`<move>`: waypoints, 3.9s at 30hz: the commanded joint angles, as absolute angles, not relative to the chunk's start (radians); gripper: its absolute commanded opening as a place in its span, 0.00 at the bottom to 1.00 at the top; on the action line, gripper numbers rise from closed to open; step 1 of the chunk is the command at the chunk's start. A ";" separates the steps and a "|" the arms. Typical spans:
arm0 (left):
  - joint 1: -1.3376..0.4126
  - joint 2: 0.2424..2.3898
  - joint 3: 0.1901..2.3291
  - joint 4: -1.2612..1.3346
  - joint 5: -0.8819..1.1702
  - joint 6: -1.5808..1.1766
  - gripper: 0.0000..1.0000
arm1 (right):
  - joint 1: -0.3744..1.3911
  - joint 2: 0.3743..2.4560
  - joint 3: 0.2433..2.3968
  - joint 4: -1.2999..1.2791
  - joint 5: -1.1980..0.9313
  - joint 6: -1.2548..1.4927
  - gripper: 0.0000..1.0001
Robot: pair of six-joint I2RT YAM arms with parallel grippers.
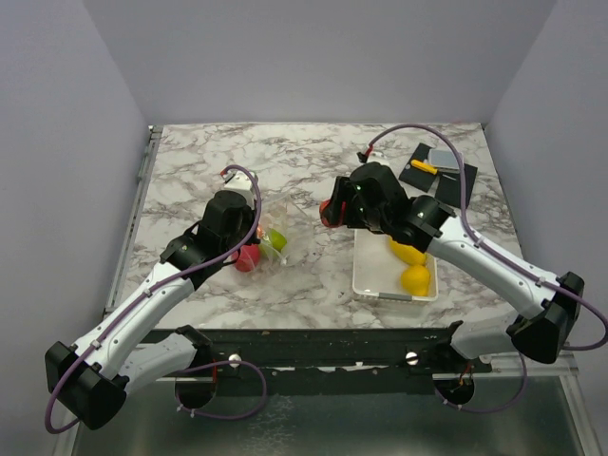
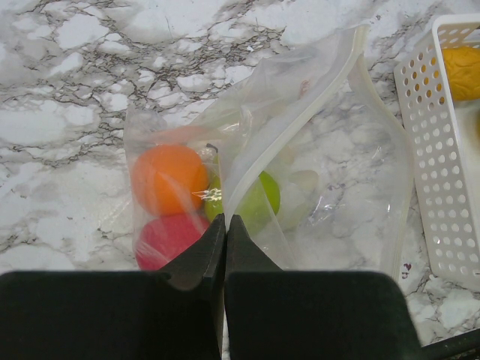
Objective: Place the food in the zip-top bag and seal the zipper
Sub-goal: Place the fake fruit in the zipper food storage bag, then pick up the fake fruit from the bin.
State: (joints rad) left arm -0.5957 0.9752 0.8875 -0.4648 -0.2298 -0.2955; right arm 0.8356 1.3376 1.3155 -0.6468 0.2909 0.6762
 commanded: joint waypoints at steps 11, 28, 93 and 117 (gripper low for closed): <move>-0.591 0.974 0.876 -0.463 -0.219 -0.293 0.00 | 0.920 1.612 1.532 -0.521 0.181 0.601 0.42; -0.591 0.968 0.876 -0.463 -0.222 -0.294 0.00 | 0.992 1.847 1.628 -0.505 0.161 0.615 0.70; -0.591 1.000 0.875 -0.463 -0.196 -0.292 0.00 | 0.898 1.290 1.002 -1.036 0.687 0.910 0.83; -0.591 0.997 0.874 -0.463 -0.193 -0.290 0.00 | 0.702 1.282 0.855 -0.940 0.637 0.869 1.00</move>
State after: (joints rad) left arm -0.5957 0.9977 0.8856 -0.4648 -0.2119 -0.2951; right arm 0.7162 1.2781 0.8700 -0.9676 0.6384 0.8696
